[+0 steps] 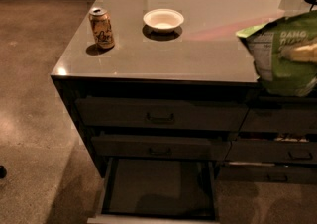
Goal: Place green rice chip bag into bottom drawer
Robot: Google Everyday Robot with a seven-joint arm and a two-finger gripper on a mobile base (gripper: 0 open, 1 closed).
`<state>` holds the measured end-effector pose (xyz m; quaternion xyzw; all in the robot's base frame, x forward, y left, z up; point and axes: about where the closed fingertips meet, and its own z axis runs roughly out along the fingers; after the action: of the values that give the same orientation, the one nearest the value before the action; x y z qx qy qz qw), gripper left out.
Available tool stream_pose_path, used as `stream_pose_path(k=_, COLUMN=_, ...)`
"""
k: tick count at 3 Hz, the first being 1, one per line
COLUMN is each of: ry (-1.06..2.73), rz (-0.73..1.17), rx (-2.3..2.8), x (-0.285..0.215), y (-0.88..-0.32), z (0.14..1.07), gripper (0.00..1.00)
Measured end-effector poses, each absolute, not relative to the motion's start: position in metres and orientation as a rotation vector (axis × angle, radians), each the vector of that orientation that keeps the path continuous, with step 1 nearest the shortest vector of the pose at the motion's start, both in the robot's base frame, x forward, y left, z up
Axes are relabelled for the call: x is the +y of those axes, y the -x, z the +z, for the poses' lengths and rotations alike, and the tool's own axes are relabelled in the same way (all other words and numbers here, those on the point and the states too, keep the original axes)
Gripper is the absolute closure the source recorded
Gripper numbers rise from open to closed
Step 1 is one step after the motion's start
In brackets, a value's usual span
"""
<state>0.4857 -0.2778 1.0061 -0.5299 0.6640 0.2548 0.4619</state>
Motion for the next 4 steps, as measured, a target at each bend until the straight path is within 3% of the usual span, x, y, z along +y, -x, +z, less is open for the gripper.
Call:
stream_pose_path(k=2, ry=1.384, rz=0.73, rx=1.409, x=-0.192, y=-0.377, z=1.017, gripper=1.0)
stream_pose_path(k=4, ry=1.404, rz=0.873, rx=1.403, x=-0.155, y=-0.381, z=0.969, gripper=1.0)
